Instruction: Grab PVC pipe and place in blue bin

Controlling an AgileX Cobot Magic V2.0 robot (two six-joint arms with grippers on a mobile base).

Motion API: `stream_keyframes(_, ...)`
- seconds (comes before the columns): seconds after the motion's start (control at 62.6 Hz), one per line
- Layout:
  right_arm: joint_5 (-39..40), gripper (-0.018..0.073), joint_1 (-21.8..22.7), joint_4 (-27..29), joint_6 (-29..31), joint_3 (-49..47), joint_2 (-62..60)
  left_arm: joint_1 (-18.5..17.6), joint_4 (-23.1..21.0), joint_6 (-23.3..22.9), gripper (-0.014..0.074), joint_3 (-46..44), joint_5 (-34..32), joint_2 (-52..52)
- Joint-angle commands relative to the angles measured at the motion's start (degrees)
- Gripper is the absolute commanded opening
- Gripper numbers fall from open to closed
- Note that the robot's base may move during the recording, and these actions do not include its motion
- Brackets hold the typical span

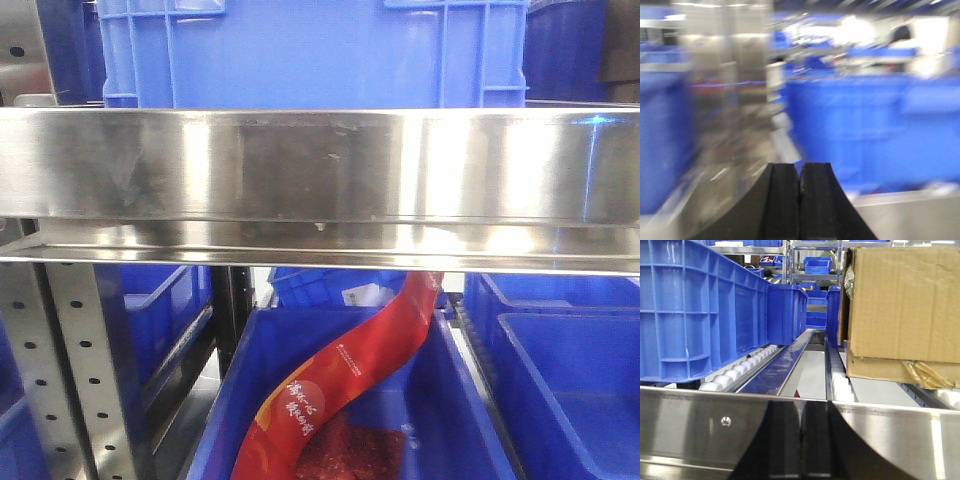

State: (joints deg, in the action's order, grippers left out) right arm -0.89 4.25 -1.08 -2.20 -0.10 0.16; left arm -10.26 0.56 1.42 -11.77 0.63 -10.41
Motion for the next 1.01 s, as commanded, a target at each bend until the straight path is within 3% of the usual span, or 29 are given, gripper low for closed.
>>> stream_keyframes(0.0,0.89,-0.0169,0.07,-0.06,0.33,0.1,-0.16,3.88,1.23,-0.29,-0.0111,4.77,-1.08,4.61)
stream_keyframes(0.128,0.89,-0.0169,0.07,-0.06,0.33,0.1,-0.16,6.7,1.23,-0.29,-0.0111,10.42,-1.08,10.41)
stream_keyframes(0.208,0.89,-0.0169,0.07,-0.06,0.33,0.1,-0.16,6.71,1.23,-0.29,-0.0111,11.77,-2.62,10.41)
stream_keyframes(0.272,0.89,-0.0169,0.07,-0.06,0.33,0.1,-0.16,6.71,1.23,-0.29,-0.0111,11.77,1.85,10.41)
stream_keyframes(0.336,0.89,-0.0169,0.07,-0.06,0.33,0.1,-0.16,6.71,1.23,-0.29,-0.0111,11.77,2.26,10.41)
stream_keyframes(0.991,0.89,-0.0169,0.07,-0.06,0.33,0.1,-0.16,6.71,1.23,-0.29,-0.0111,11.77,1.63,10.41)
